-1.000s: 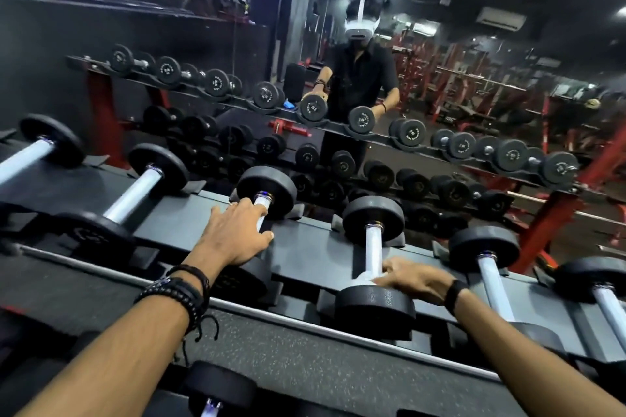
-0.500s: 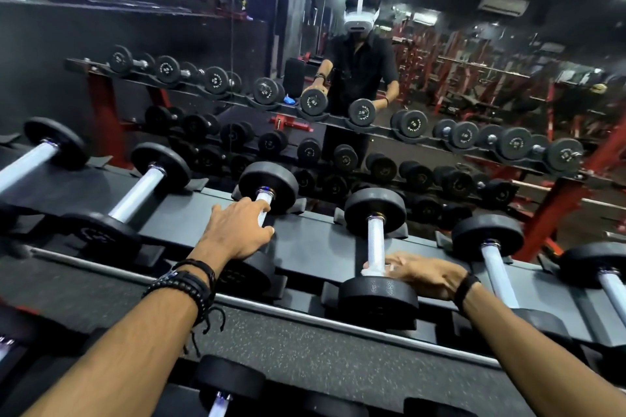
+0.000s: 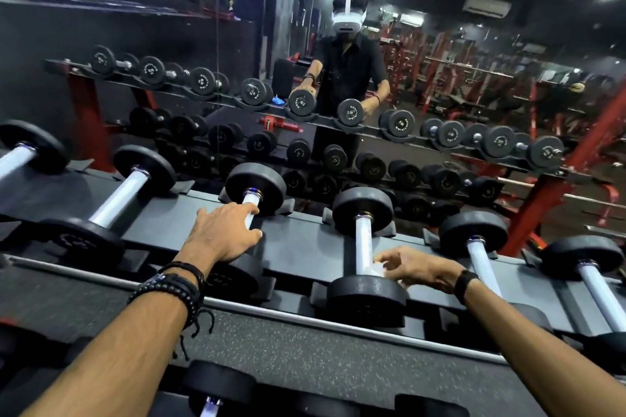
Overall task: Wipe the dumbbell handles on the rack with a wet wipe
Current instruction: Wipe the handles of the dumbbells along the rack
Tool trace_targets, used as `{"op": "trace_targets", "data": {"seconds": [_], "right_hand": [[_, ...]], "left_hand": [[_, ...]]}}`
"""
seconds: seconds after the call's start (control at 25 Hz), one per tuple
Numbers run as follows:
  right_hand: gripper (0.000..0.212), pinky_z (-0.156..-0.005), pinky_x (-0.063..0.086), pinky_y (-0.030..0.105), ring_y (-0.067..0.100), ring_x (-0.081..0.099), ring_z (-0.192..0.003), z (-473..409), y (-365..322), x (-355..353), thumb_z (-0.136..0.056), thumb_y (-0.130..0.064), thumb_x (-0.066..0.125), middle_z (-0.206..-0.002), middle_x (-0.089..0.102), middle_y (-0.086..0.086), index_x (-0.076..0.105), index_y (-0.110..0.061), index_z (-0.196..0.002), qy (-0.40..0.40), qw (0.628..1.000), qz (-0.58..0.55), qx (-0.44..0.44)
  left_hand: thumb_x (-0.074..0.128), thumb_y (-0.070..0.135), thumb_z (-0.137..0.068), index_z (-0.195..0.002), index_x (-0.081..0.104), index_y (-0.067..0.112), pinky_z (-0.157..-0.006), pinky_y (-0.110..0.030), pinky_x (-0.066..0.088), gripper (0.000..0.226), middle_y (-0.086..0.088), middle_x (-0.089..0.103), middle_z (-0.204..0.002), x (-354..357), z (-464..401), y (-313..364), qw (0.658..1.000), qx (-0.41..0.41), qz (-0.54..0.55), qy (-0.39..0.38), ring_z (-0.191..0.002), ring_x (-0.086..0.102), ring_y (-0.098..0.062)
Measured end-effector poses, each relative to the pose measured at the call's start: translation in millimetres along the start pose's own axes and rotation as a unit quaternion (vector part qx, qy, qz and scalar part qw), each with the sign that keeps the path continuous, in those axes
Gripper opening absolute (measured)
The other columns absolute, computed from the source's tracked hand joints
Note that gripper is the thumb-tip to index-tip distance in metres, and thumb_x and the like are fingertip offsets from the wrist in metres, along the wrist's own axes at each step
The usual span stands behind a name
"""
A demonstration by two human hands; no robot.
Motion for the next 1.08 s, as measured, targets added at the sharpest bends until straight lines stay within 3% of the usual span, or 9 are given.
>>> {"op": "trace_targets", "data": {"seconds": [0.04, 0.2, 0.32, 0.44, 0.52, 0.68, 0.8, 1.0, 1.08], "right_hand": [[0.009, -0.042, 0.032, 0.016, 0.003, 0.040, -0.046, -2, -4, 3, -0.082, -0.007, 0.069, -0.057, 0.051, -0.008, 0.064, -0.014, -0.085, 0.029, 0.999, 0.036, -0.010], [0.023, -0.040, 0.032, 0.017, 0.010, 0.039, -0.049, -1, -19, 2, -0.085, -0.022, 0.072, -0.055, 0.048, -0.005, 0.057, -0.017, -0.069, 0.090, 0.982, 0.168, 0.015], [0.017, -0.037, 0.029, 0.017, 0.007, 0.034, -0.039, 12, -19, -2, -0.086, -0.023, 0.069, -0.047, 0.044, -0.006, 0.058, -0.014, -0.076, 0.064, 0.983, 0.155, 0.070], [0.004, -0.039, 0.035, 0.016, 0.006, 0.038, -0.038, 17, -25, 1, -0.087, -0.007, 0.064, -0.052, 0.045, 0.000, 0.062, -0.010, -0.089, 0.060, 0.994, 0.058, 0.066], [0.016, -0.042, 0.038, 0.018, 0.007, 0.040, -0.040, 14, -29, 2, -0.084, 0.005, 0.061, -0.057, 0.045, 0.004, 0.061, -0.003, -0.097, 0.065, 0.996, 0.015, 0.067], [0.051, -0.043, 0.042, 0.020, 0.009, 0.043, -0.042, 13, -39, 2, -0.075, 0.015, 0.046, -0.054, 0.049, 0.003, 0.059, -0.006, -0.120, 0.097, 0.985, 0.118, 0.084], [0.051, -0.039, 0.031, 0.010, 0.002, 0.041, -0.038, 16, -45, 15, -0.077, 0.013, 0.037, -0.057, 0.044, -0.006, 0.064, -0.006, -0.116, 0.140, 0.970, 0.192, 0.043], [0.036, -0.043, 0.032, 0.020, 0.011, 0.043, -0.049, 19, -33, 9, -0.086, 0.002, 0.044, -0.066, 0.050, 0.007, 0.043, -0.012, -0.119, 0.198, 0.976, -0.045, 0.079], [0.020, -0.047, 0.028, 0.021, 0.011, 0.038, -0.049, 17, -42, 17, -0.096, -0.026, 0.050, -0.066, 0.043, 0.005, 0.043, -0.016, -0.112, 0.160, 0.976, -0.119, 0.089]], "left_hand": [[0.053, 0.047, -0.089, -0.137, 0.044, 0.034, -0.096, -0.044, 0.030, 0.051, 0.001, 0.058, -0.128, 0, 0, 0, 1.000, -0.001, 0.001, -0.002, -0.115, 0.054, -0.022], [0.054, 0.045, -0.088, -0.134, 0.050, 0.035, -0.094, -0.044, 0.032, 0.047, 0.001, 0.062, -0.128, -2, 2, -1, 1.000, -0.011, -0.007, 0.016, -0.116, 0.056, -0.023], [0.055, 0.041, -0.087, -0.127, 0.056, 0.034, -0.091, -0.042, 0.034, 0.040, 0.000, 0.066, -0.121, -5, 5, 1, 0.999, -0.014, 0.000, 0.045, -0.111, 0.059, -0.025], [0.055, 0.041, -0.087, -0.127, 0.054, 0.032, -0.091, -0.042, 0.033, 0.041, -0.002, 0.066, -0.119, -6, 5, 2, 0.999, -0.012, 0.002, 0.038, -0.108, 0.059, -0.025], [0.055, 0.042, -0.088, -0.129, 0.053, 0.032, -0.092, -0.042, 0.032, 0.042, -0.002, 0.065, -0.120, -6, 5, 2, 0.999, -0.013, 0.003, 0.032, -0.109, 0.059, -0.025], [0.055, 0.043, -0.088, -0.128, 0.054, 0.032, -0.092, -0.043, 0.031, 0.042, -0.001, 0.065, -0.120, -6, 5, 2, 0.999, -0.010, 0.012, 0.036, -0.108, 0.059, -0.024], [0.055, 0.043, -0.088, -0.129, 0.053, 0.032, -0.092, -0.042, 0.031, 0.042, -0.001, 0.065, -0.119, -6, 5, 2, 0.999, -0.010, 0.013, 0.033, -0.107, 0.059, -0.024], [0.054, 0.044, -0.089, -0.130, 0.052, 0.032, -0.093, -0.042, 0.030, 0.043, -0.001, 0.064, -0.119, -5, 3, 2, 1.000, -0.006, 0.014, 0.026, -0.107, 0.058, -0.023], [0.054, 0.045, -0.089, -0.131, 0.052, 0.032, -0.094, -0.043, 0.030, 0.044, -0.001, 0.063, -0.121, -5, 3, 2, 1.000, -0.006, 0.015, 0.017, -0.109, 0.058, -0.023]]}}
Point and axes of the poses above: each hand's wrist, its own z-axis away from the middle knuckle, its own x-axis out of the palm, y = z × x, the point moved 4 cm from there along -z, towards the middle knuckle
